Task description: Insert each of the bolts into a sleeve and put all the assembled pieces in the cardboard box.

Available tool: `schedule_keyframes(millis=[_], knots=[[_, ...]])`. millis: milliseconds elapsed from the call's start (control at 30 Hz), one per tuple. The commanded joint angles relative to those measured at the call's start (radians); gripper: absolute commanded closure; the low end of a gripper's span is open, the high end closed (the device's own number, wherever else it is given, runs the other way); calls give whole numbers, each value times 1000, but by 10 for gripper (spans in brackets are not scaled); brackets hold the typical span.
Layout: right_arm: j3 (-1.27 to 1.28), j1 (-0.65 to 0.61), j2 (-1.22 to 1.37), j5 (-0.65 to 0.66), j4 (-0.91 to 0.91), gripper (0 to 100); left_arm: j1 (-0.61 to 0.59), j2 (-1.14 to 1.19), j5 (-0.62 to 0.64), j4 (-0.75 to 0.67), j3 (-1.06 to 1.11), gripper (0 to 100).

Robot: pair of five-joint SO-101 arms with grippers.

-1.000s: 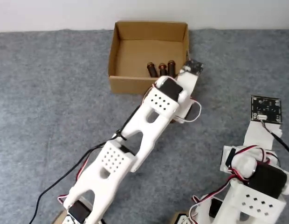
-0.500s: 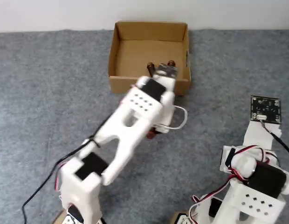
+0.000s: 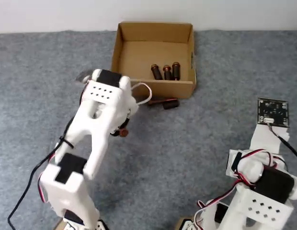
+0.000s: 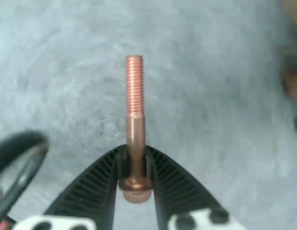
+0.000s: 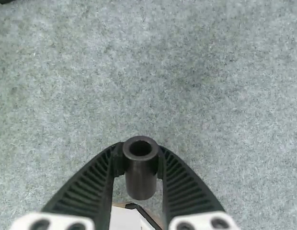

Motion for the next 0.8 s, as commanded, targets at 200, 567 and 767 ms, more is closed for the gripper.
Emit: schedule_keyframes(millis=[200,567,767], knots=[[-3,12,-10,-8,28,990,-17,137,272,23,-10,994],[-6,12,-10,-8,28,990,-41,137,264,23,-35,826],[-8,12,-10,-3,27,990,-43,135,261,26,-36,826]])
